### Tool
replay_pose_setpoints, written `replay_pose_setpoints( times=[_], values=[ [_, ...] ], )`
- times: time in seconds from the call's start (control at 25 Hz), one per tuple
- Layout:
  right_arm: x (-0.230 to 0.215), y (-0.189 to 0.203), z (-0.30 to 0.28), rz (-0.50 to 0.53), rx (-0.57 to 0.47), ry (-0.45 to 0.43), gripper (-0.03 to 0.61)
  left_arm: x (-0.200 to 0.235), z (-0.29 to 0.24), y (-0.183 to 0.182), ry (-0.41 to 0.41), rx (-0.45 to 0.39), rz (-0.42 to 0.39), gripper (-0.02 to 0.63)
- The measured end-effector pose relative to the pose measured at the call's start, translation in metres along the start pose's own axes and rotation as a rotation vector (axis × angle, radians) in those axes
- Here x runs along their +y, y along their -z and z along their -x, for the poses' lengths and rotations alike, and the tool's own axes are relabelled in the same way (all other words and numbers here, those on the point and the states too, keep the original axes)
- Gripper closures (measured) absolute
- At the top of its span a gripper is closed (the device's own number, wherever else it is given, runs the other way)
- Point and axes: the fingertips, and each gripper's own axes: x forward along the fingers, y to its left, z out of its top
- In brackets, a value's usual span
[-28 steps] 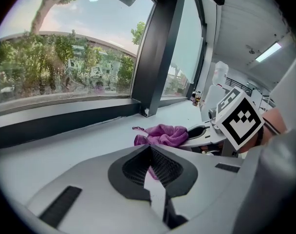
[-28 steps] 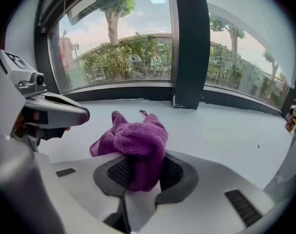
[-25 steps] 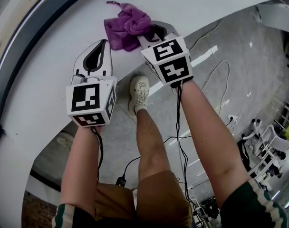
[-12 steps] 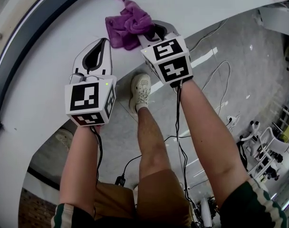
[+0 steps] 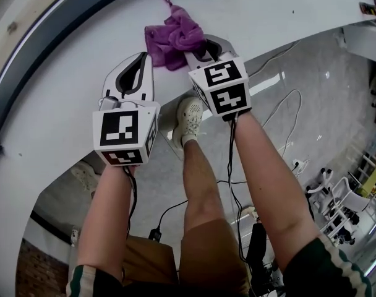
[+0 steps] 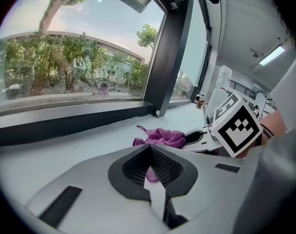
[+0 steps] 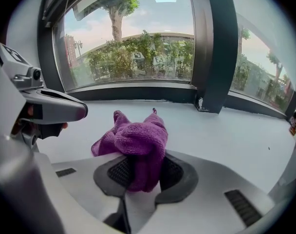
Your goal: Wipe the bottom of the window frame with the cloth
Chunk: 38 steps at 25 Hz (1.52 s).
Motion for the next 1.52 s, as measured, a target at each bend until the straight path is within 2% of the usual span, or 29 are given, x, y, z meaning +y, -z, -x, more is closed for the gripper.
replay_pose_setpoints(
  times=[0.12,0.36,0.76,1.24,1.4,1.52],
  values=[
    [0.013,-0.003,-0.003,0.018,0.004,-0.015,0.463,0.004,0.004,-0.002,-0.001,-0.008,0.004,0.604],
    [0.066,-0.012,-0.011,0.048,0.004,-0.034,0.463,0.045,0.042,0.010,-0.047,-0.026,0.034,0.604],
    [0.097,-0.020,-0.019,0.041,-0.008,-0.024,0.463,0.078,0.075,0.027,-0.095,-0.019,0.060,0.604],
    [0.157,-0.028,-0.027,0.101,0.010,-0.083,0.463,0.108,0.113,0.039,-0.142,-0.027,0.094,0.604],
    [0.194,-0.035,-0.028,0.110,0.015,-0.100,0.463,0.132,0.142,0.048,-0.159,-0.030,0.102,0.604],
    [0.206,-0.036,-0.031,0.126,0.020,-0.111,0.463,0.142,0.149,0.053,-0.175,-0.033,0.111,0.604]
  ],
)
